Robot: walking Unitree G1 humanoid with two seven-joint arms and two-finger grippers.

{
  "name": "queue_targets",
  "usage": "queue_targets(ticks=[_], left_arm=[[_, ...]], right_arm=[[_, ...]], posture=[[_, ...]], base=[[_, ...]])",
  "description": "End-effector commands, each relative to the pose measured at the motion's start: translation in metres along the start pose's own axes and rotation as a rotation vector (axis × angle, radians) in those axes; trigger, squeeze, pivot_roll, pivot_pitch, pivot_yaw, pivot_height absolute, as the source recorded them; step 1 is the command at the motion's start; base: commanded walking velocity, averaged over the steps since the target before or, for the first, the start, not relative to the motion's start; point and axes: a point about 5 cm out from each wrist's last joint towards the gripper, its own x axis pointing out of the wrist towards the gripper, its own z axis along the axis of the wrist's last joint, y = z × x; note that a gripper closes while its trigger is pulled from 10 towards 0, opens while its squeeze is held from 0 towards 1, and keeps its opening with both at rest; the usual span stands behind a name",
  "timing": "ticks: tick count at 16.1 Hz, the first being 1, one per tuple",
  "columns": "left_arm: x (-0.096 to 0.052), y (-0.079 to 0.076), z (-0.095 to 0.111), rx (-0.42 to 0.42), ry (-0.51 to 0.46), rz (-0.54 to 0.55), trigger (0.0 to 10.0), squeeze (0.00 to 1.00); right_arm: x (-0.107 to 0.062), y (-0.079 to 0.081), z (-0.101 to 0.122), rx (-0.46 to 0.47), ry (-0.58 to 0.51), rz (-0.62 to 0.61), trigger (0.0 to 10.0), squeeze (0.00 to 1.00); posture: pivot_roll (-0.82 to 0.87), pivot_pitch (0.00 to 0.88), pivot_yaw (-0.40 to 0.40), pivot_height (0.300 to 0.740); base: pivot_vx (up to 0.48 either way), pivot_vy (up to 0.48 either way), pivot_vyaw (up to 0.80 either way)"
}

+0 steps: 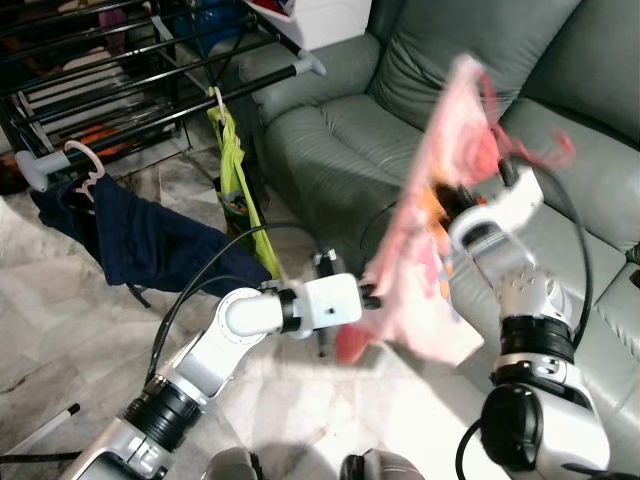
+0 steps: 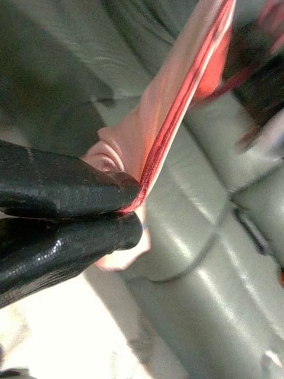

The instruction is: Hang hanger

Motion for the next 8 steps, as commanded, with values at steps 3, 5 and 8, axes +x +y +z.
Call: queue_targets(ticks=[3, 5, 8], left_arm=[[-0.005, 0.001, -0.015, 0.037, 0.076, 0.006, 10.0, 0.0], [-0.006, -0.001, -0.022, 0.058, 0.095, 0.027, 10.0, 0.0], [-0.01, 0.018, -0.027, 0.11, 0.132, 0.164, 10.0, 0.0]], right_arm=[[-0.002, 0.037, 0.037, 0.081, -0.133, 0.227, 10.0, 0.0], [-0.007, 0.046, 0.033, 0.02, -0.059, 0.314, 10.0, 0.0], [-0.017, 0.02, 0.011, -0.383, 0.118, 0.184, 10.0, 0.0]], posture=[[-0.06, 0.053, -0.033, 0.74], [-0.06, 0.054, -0.034, 0.74], [-0.06, 0.055, -0.038, 0.74]], base=[[0.0, 0.0, 0.0], [0.0, 0.0, 0.0], [0.0, 0.0, 0.0]])
